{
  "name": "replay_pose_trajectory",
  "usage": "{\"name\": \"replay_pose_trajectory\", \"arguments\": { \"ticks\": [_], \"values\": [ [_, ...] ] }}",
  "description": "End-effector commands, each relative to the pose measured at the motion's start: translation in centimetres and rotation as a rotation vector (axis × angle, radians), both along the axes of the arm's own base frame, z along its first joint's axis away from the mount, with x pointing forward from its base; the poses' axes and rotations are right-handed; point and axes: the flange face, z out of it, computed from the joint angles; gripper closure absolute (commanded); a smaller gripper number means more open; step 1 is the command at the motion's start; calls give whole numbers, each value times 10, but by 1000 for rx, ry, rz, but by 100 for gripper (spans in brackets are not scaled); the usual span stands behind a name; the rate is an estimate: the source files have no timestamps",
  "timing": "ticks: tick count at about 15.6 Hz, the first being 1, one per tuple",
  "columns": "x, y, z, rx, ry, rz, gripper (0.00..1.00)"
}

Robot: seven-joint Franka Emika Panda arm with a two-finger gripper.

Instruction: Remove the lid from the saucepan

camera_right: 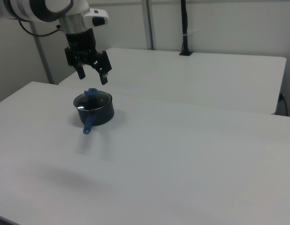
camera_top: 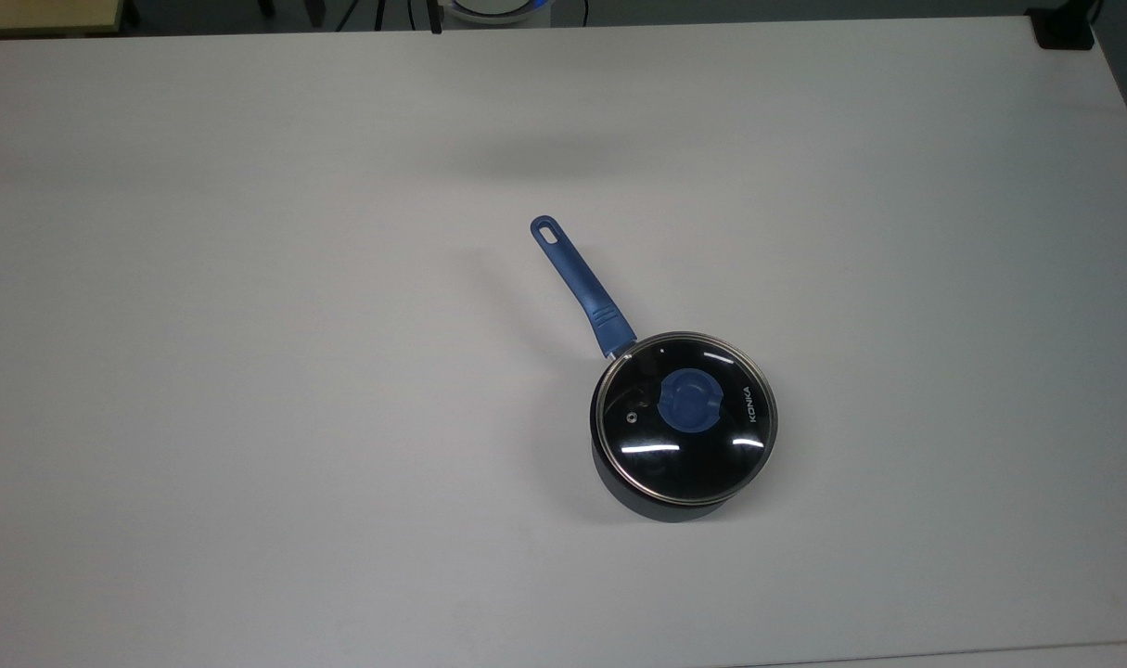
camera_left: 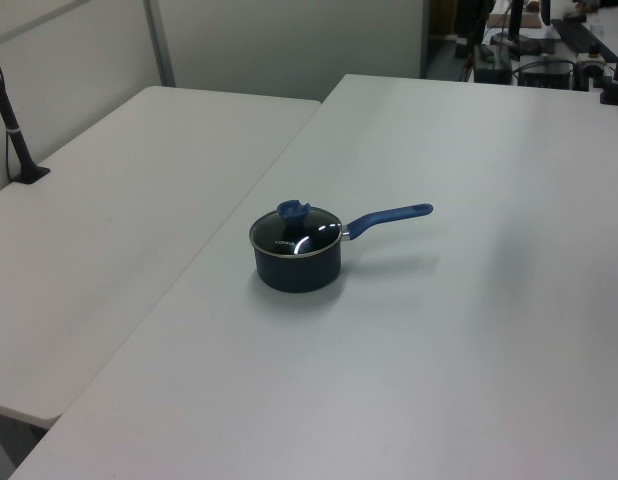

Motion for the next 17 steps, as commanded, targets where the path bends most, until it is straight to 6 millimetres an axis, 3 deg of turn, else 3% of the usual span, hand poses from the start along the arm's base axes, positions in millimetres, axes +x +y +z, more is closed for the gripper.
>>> {"name": "replay_pose_trajectory", "arguments": {
  "ticks": [1,5,9,12,15,17],
  "values": [
    [-8,1,2,20,-8,18,0],
    [-4,1,-3,20,-8,21,0],
    [-2,-7,-8,19,-5,143,0],
    [15,-10,-18,20,-43,159,0],
    [45,9,-33,26,-105,-7,0],
    [66,43,-53,33,-113,-103,0]
  ]
}}
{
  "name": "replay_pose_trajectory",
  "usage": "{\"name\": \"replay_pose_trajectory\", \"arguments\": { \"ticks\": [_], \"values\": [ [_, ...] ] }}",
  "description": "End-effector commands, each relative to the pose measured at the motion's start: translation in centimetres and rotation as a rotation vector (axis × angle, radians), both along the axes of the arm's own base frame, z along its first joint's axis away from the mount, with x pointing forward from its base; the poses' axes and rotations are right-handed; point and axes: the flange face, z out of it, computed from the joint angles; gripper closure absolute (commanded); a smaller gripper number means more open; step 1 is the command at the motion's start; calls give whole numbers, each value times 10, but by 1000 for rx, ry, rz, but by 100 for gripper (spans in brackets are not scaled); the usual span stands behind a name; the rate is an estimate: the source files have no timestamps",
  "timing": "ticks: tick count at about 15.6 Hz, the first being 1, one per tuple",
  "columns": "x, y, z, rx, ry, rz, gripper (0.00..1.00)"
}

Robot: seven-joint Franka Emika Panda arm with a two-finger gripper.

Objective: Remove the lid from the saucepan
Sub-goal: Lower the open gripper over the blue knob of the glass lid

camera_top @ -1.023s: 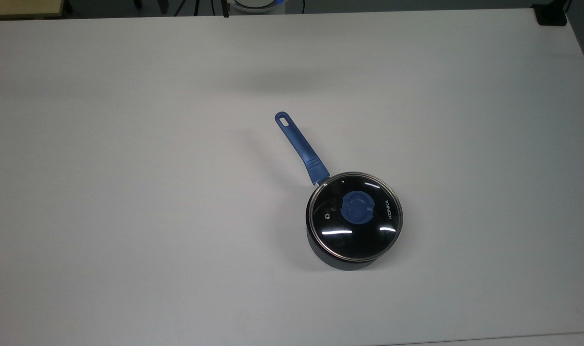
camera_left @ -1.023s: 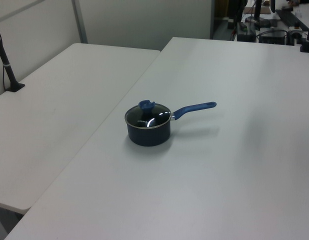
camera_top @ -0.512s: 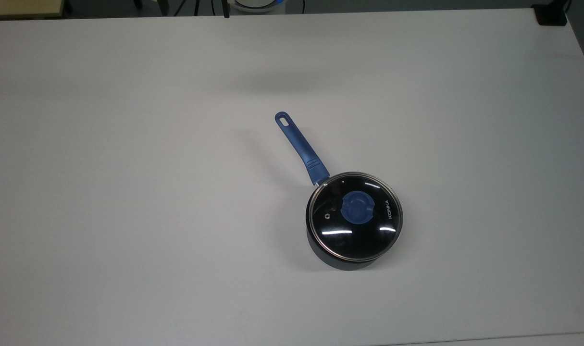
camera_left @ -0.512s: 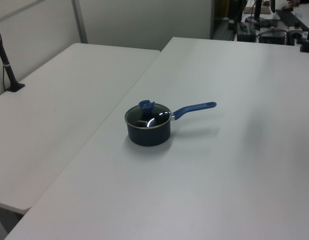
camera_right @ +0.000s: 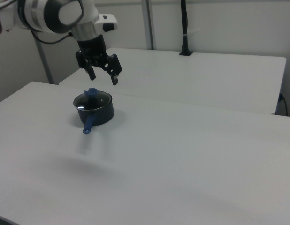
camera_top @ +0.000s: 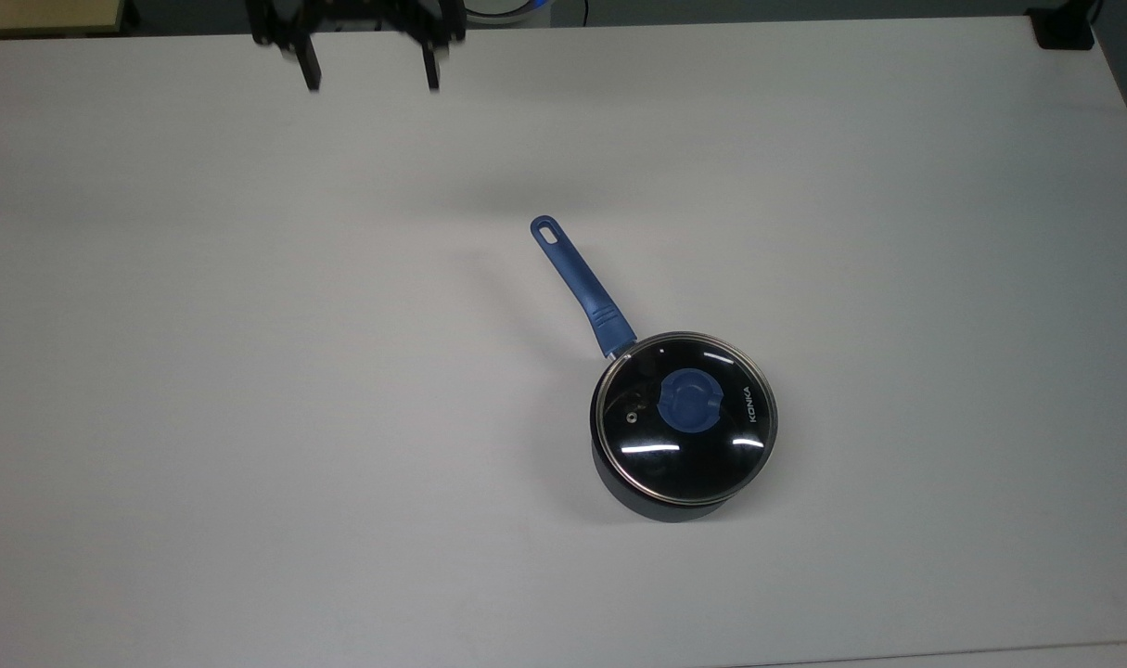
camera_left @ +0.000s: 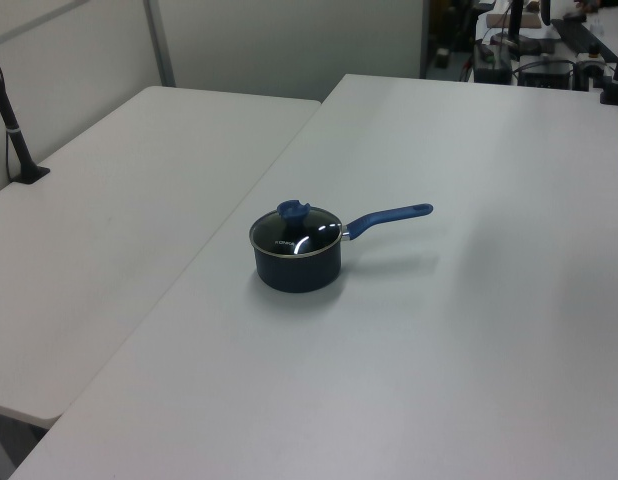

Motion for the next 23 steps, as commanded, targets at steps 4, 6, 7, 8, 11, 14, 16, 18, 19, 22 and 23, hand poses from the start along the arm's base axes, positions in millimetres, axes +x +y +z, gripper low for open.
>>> {"name": "replay_pose_trajectory", "arguments": {
  "ticks": [4,6,7,8,11,14,16,18,19,22,23],
  "values": [
    [63,90,-42,129,-91,-310,0],
    [78,139,-69,157,-125,-355,0],
    [89,147,-71,185,-166,-412,0],
    [97,156,-81,181,-182,-449,0],
    [101,198,-112,81,-205,-380,0],
    [111,227,-142,116,-260,-421,0],
    [120,244,-148,134,-323,-460,0],
    [127,248,-151,150,-353,-513,0],
    [128,250,-152,157,-358,-523,0],
    [126,263,-153,165,-361,-505,0],
    [124,269,-155,150,-367,-487,0]
  ]
}}
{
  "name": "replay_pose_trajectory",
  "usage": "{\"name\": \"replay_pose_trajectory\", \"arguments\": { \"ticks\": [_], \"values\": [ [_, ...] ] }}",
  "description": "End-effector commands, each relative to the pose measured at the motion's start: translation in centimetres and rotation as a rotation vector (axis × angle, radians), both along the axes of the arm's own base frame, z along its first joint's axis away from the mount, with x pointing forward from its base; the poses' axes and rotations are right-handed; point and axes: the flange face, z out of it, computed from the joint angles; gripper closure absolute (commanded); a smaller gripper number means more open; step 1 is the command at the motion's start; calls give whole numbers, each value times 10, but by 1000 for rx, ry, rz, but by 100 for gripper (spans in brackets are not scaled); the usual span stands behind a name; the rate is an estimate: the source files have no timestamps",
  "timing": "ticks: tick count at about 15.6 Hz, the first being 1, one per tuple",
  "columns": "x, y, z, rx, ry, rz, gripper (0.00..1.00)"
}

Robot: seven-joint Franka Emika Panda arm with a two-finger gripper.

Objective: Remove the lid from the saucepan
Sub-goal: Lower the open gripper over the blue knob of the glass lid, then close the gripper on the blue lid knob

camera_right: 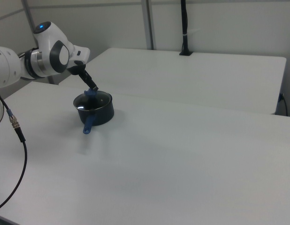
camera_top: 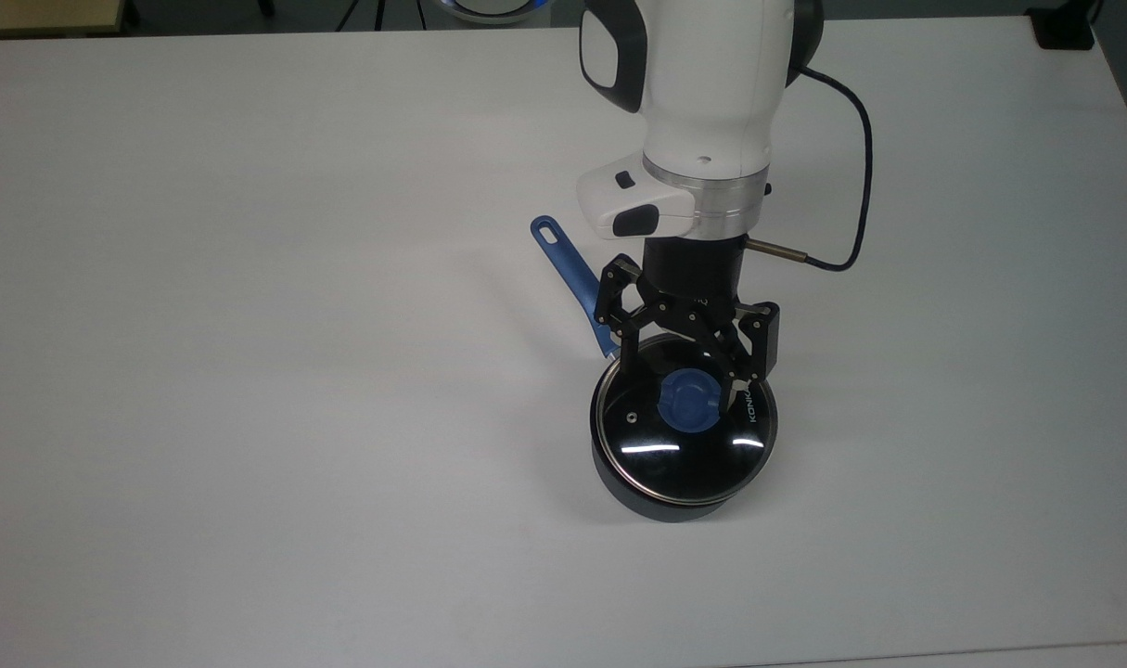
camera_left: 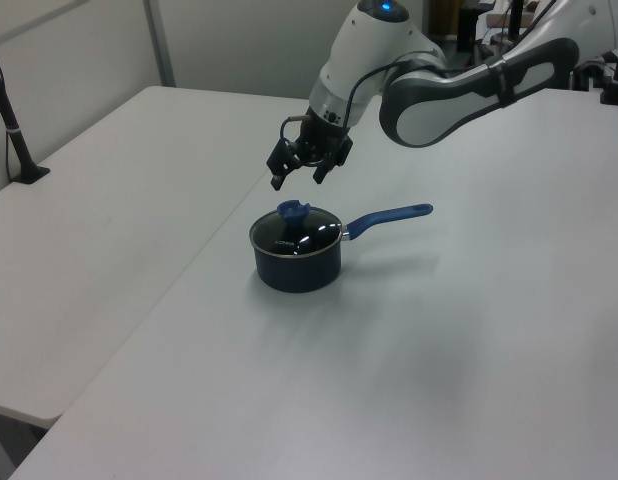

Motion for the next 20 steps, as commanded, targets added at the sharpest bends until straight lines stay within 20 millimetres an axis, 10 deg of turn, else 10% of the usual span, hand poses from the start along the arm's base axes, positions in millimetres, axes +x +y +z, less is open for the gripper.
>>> {"name": "replay_pose_trajectory", "arguments": {
  "ticks": [1,11,20],
  "values": [
    [-2,23,-2,-52,-33,25,0],
    [-2,37,-43,-165,-14,76,0],
    [-6,47,-46,-231,-33,117,61]
  ]
}}
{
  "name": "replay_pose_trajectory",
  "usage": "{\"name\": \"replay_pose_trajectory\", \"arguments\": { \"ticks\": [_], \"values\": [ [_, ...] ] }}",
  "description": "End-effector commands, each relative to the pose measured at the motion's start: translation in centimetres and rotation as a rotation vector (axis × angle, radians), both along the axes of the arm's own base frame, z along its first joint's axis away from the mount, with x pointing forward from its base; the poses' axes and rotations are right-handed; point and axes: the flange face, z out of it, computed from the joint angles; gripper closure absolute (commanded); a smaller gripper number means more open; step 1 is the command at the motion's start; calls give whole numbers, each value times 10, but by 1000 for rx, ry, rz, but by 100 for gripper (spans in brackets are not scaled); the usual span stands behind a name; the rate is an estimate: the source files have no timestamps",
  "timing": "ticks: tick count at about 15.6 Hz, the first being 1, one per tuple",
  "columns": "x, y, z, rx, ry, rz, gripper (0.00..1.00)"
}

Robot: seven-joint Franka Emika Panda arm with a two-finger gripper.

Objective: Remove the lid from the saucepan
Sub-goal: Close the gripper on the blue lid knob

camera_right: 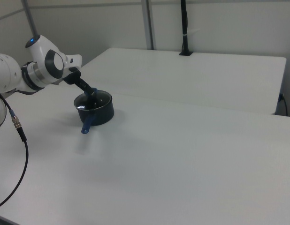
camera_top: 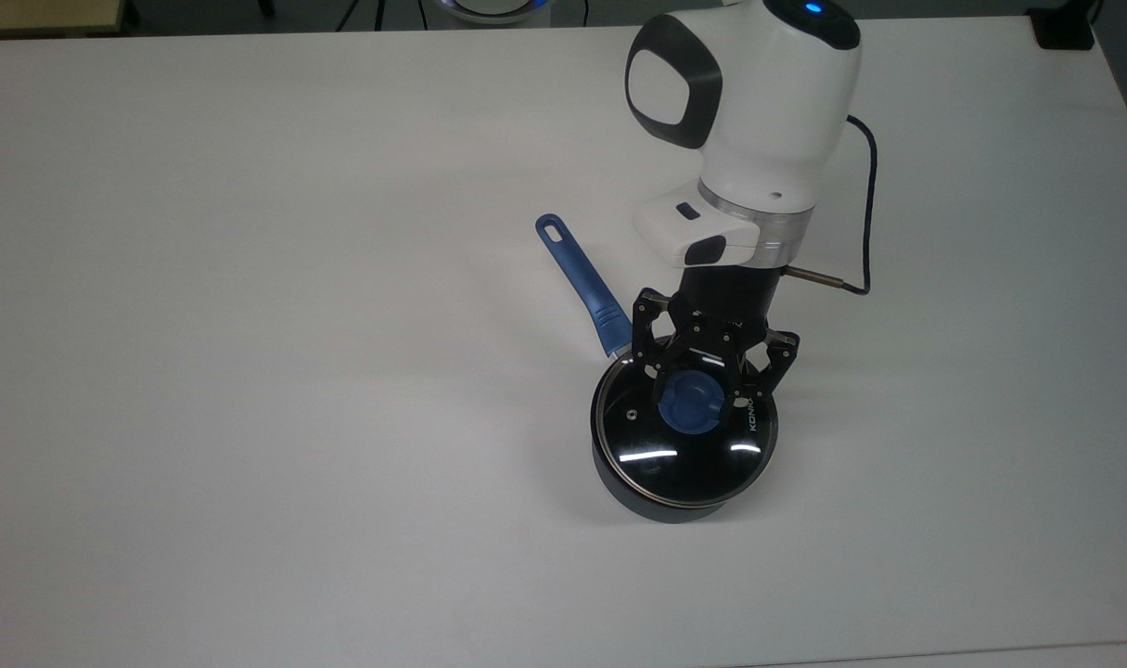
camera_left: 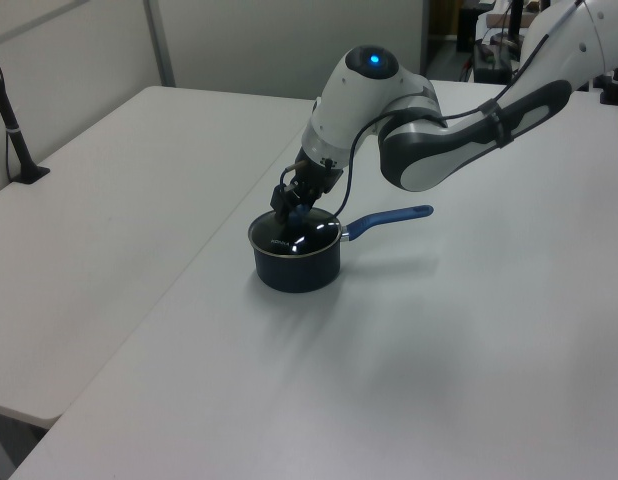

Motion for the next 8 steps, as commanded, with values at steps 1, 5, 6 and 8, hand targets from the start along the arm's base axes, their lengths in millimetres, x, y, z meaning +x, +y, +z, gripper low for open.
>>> {"name": "replay_pose_trajectory", "arguments": {
  "ticks": [1,5,6,8],
  "values": [
    [-1,7,2,-27,-27,6,63],
    [-4,1,32,-19,-51,-1,64],
    [-9,-7,41,-24,-45,-13,64],
    [-24,-25,72,-51,-9,-13,64]
  ]
}}
